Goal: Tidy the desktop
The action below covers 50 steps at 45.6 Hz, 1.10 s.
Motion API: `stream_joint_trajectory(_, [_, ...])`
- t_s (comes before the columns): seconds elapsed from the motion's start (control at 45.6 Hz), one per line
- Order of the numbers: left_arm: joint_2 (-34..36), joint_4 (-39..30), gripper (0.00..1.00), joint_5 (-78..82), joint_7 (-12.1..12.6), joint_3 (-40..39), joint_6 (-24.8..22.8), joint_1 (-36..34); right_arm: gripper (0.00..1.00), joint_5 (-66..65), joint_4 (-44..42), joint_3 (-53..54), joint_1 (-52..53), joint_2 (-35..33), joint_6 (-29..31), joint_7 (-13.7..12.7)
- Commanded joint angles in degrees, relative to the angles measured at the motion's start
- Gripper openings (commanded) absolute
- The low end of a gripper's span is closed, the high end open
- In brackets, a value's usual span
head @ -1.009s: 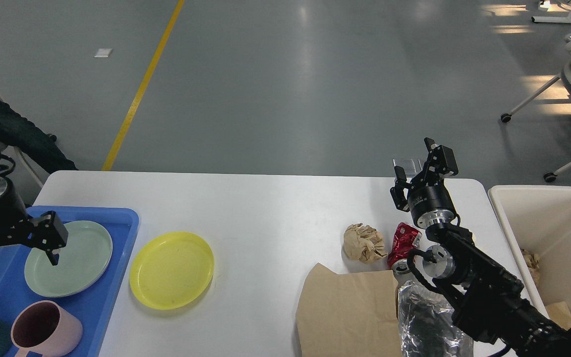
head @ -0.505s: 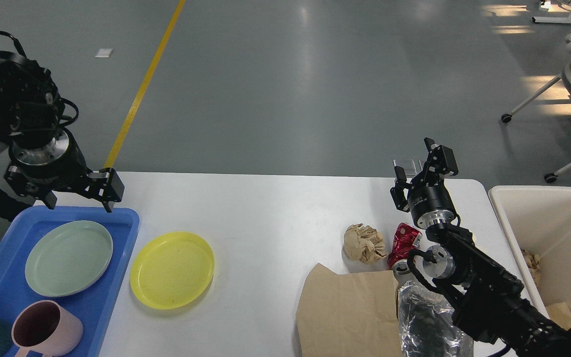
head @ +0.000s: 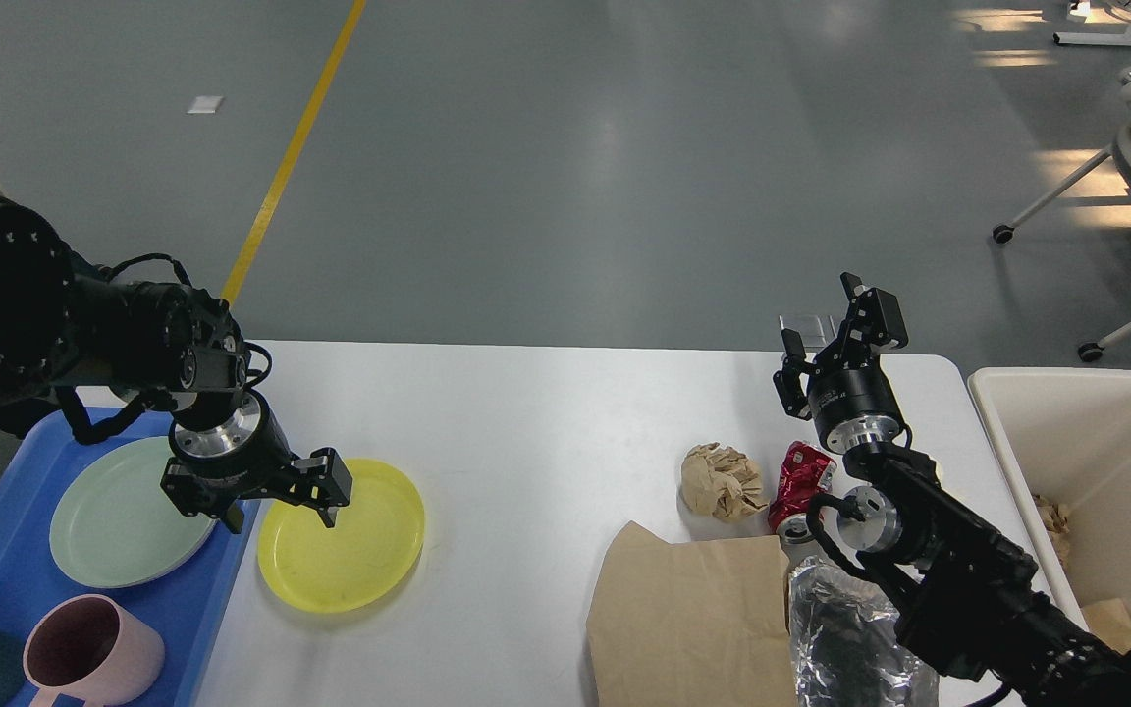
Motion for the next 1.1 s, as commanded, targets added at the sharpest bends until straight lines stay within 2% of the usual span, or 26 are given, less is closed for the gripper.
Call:
stream_joint_trajectory(0.0, [0.6,1.6,0.91,-2.9,1.7,0.0,0.4,3.2,1.00,0.0,0.0,0.0,0.0,0.0,0.0,0.0])
stream_joint_trajectory(0.241, [0.8,4.1,0.90,-9.1,6.1,-0.2,7.5,9.3,1.00,-0.1,-0.1,-0.1,0.0,0.0,0.0,0.0])
stream_joint_trajectory(0.439, [0.9,4.5,0.91,-9.9,6.6,-4.0,12.2,13.1,1.00,-0.1,0.0,-0.1,0.0,0.0,0.0,0.0])
stream_joint_trajectory(0.943, [0.9,6.9,0.90,-10.0,6.6,-6.2,12.7,16.6,1.00,-0.1,-0.1,-0.1,0.0,-0.1,0.0,0.0])
stream_joint_trajectory(1.075, [0.9,9.4,0.88,-10.0,6.6,-6.3,12.9,19.6,1.00,-0.1,0.0,0.0,0.0,0.0,0.0,0.0])
